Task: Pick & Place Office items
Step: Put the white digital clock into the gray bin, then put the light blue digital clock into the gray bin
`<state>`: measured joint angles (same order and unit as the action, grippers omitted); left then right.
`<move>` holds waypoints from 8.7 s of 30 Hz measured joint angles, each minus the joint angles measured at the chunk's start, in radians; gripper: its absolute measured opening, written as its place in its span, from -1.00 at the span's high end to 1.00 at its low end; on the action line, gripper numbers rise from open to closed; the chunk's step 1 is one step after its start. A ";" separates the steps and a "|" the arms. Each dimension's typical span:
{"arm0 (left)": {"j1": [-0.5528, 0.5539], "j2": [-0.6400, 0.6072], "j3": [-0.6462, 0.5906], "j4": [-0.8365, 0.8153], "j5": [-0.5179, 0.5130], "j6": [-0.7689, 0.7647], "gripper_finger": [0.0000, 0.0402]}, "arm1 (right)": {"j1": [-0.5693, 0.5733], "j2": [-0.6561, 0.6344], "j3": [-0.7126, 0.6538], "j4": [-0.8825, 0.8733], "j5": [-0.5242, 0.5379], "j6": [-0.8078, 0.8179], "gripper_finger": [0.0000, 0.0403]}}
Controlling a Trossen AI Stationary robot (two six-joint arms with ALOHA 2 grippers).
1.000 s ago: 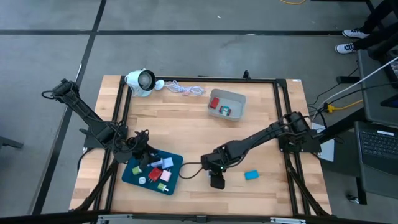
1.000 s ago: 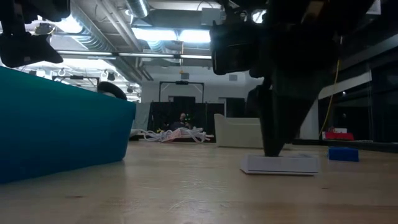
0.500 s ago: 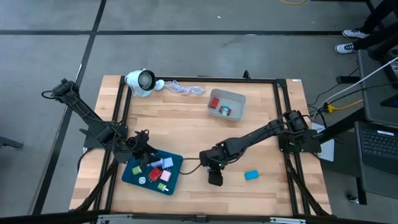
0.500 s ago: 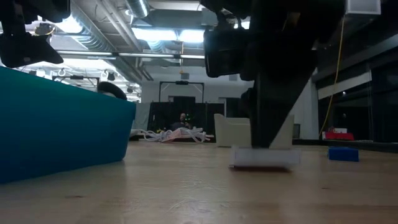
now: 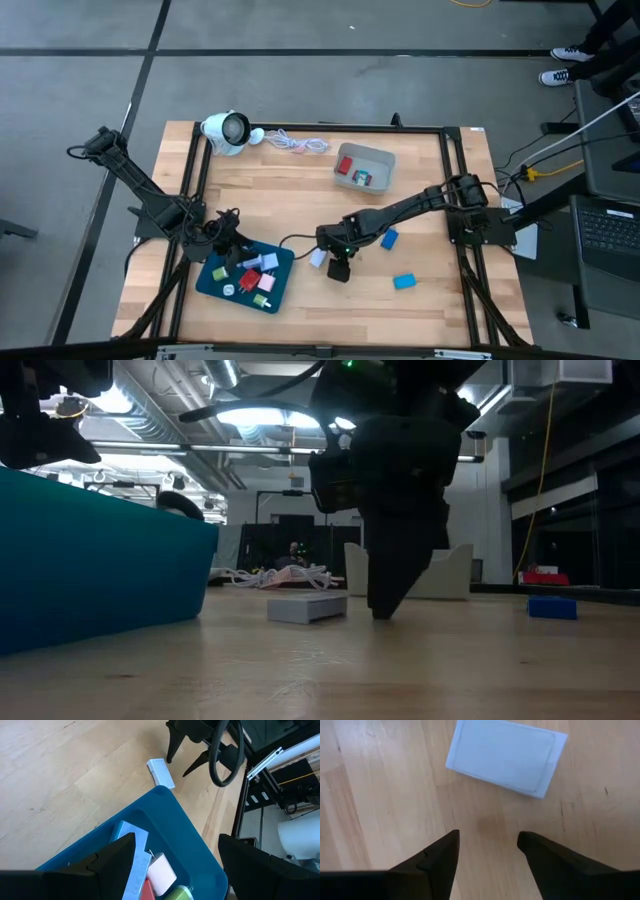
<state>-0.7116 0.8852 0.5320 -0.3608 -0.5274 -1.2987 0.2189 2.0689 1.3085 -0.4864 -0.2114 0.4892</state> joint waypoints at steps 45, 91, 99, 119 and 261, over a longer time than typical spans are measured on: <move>0.001 0.000 0.000 -0.017 -0.039 -0.015 -0.40 | -0.085 -0.007 0.197 -0.144 -0.015 -0.823 -0.09; 0.001 0.001 0.000 -0.070 0.023 -0.026 -0.40 | -0.053 0.228 0.597 -0.510 -0.035 -0.976 -0.09; 0.001 0.001 0.000 -0.095 0.032 -0.023 -0.40 | 0.005 0.217 0.487 -0.441 -0.008 -0.997 -0.09; 0.001 0.001 0.000 -0.093 0.021 -0.043 -0.40 | -0.065 0.243 0.482 -0.278 -0.053 -0.998 -0.09; 0.021 0.001 0.000 -0.086 -0.215 0.030 -0.40 | -0.752 -0.206 0.102 -0.511 0.176 -0.459 -0.18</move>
<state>-0.6908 0.8864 0.5320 -0.4466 -0.7429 -1.2691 -0.5333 1.8627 1.4105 -0.9974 -0.0359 0.0305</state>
